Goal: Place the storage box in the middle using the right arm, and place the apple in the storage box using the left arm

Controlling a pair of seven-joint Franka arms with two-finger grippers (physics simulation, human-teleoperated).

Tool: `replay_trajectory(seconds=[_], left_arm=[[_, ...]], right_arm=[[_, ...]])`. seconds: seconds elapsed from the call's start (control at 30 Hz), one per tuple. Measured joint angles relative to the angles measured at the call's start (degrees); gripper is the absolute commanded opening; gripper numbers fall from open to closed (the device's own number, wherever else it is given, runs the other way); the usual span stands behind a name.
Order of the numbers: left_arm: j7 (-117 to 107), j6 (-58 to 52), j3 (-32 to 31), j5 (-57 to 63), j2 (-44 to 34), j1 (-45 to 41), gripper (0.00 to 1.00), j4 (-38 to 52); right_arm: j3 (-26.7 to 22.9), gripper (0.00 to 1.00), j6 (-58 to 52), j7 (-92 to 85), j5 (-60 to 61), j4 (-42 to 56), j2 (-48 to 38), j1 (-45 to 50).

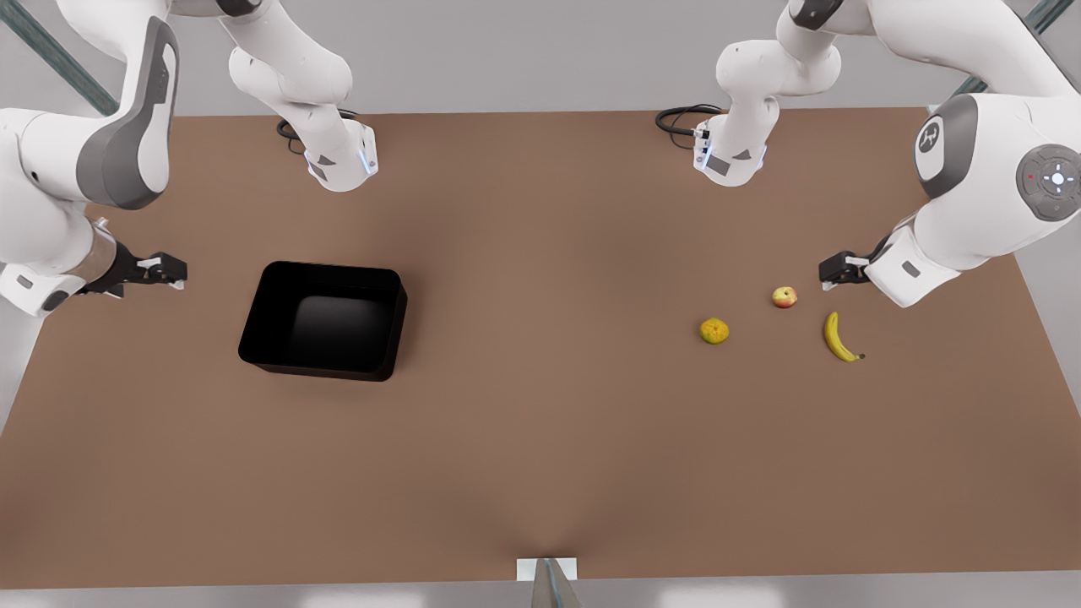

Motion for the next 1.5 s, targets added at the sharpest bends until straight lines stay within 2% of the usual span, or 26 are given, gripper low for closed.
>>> replay_trajectory(seconds=[0.13,0.17,0.23,0.3,0.37,0.4,0.47,0.53,0.67,0.8,0.97,1.2,1.3,1.33,1.43,1.5], left_arm=[[-1.1,-2.6,0.0,-0.1,0.0,0.0,1.0,0.2],[-8.6,-3.9,0.3,-0.1,0.7,0.2,1.0,0.1],[-21.4,-3.6,3.5,-2.2,2.8,0.1,1.0,-2.2],[-28.0,-2.2,7.6,-6.3,2.8,0.0,1.0,-9.6],[-40.9,4.9,14.0,-14.0,0.7,0.7,1.0,-19.9],[-48.0,10.1,14.2,-18.3,-0.9,0.4,1.0,-26.9],[-57.4,16.2,14.2,-26.2,-1.2,-0.5,1.0,-32.4],[-58.3,25.8,14.2,-33.6,-5.9,-2.0,1.0,-42.0],[-58.2,34.8,14.1,-43.8,-13.3,-1.2,1.0,-57.3],[-58.2,35.7,15.1,-50.8,-9.3,-1.6,1.0,-58.4],[-56.9,31.6,23.4,-55.0,-9.2,2.5,1.0,-61.0],[-51.0,32.8,22.8,-61.1,-8.7,-0.2,1.0,-64.2],[-46.8,33.1,22.8,-62.0,-8.3,-0.5,1.0,-66.3],[-46.8,33.4,22.8,-62.2,-7.9,-0.4,0.98,-66.4],[-45.7,33.8,23.2,-62.6,-6.6,-0.5,0.98,-66.4],[-45.7,33.6,23.8,-62.8,-6.3,-0.1,0.89,-66.8]], right_arm=[[0.1,1.0,0.1,0.5,-0.3,0.1,2.9,0.5],[0.1,1.0,3.6,0.8,-1.3,-2.3,6.7,2.5],[0.0,1.0,19.4,0.8,-1.8,-13.0,8.3,2.2],[-2.8,1.0,33.3,0.2,-1.9,-22.9,8.3,2.2],[-4.7,1.0,37.6,-0.6,-1.9,-26.2,8.7,2.2],[-5.2,1.0,37.8,-0.7,-1.8,-26.7,8.9,2.4],[-5.5,1.0,37.8,-1.4,-1.6,-32.3,5.2,2.2],[-5.5,1.0,38.0,-2.1,-1.6,-36.4,3.5,2.0],[-6.0,1.0,40.4,-1.9,2.3,-40.0,4.2,2.0],[-7.8,1.0,40.9,-1.6,3.3,-39.8,7.4,2.0],[-9.2,1.0,45.1,-1.6,2.9,-40.7,9.9,2.7],[-9.1,0.99,45.3,3.7,3.4,-42.0,10.9,2.8],[-9.1,0.5,45.0,3.7,3.4,-42.0,10.9,2.8],[-9.1,0.38,45.0,3.7,3.4,-41.9,10.9,2.8],[-9.1,0.21,45.0,3.7,3.3,-41.8,11.2,2.8],[-9.1,0.21,45.1,3.7,3.4,-41.8,11.6,2.8]])
